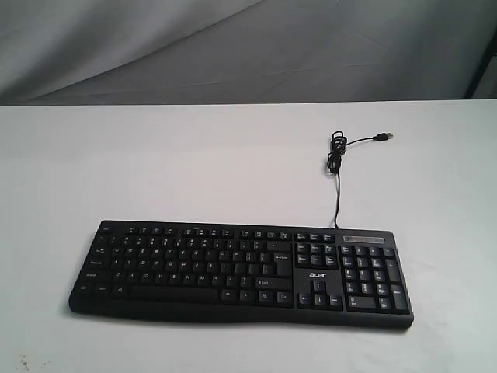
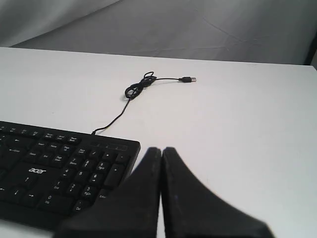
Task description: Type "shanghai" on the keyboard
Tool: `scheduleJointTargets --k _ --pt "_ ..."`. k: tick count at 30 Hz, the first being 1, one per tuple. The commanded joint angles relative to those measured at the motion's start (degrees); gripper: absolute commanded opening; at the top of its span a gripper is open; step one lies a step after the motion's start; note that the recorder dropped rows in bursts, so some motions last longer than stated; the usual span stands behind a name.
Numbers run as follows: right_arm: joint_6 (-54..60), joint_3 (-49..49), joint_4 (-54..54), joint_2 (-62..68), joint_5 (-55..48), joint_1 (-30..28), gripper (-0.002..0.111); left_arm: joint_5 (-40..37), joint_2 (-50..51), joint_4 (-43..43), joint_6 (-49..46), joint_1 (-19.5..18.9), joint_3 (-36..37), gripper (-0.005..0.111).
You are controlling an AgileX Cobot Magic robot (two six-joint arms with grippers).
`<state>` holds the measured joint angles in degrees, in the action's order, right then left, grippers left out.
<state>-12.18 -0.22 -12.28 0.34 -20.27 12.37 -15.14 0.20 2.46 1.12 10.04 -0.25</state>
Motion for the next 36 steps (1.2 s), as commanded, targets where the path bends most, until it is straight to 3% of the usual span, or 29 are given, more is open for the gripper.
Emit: scheduleJointTargets --k 1,13,17,23,30,36 --pt "-0.23 0.22 -0.23 -0.34 -0.05 -0.40 0.000 0.27 -0.20 0.04 0.16 0.20 0.25 0.000" --pt "-0.23 0.22 -0.23 -0.34 -0.05 -0.40 0.000 0.27 -0.20 0.04 0.16 0.20 0.25 0.000" --pt "-0.26 0.22 6.72 -0.34 -0.13 -0.40 0.000 0.27 -0.20 0.04 0.16 0.20 0.25 0.000" --pt "-0.26 -8.68 12.28 -0.30 -0.20 -0.40 0.000 0.27 -0.20 0.04 0.16 0.20 0.25 0.000" --pt "-0.07 -19.91 12.28 10.65 1.12 -0.40 0.000 0.27 -0.20 0.04 0.16 0.20 0.25 0.000" --pt "-0.24 -23.24 12.28 23.88 6.77 -0.29 0.000 0.27 -0.20 0.04 0.16 0.20 0.25 0.000"
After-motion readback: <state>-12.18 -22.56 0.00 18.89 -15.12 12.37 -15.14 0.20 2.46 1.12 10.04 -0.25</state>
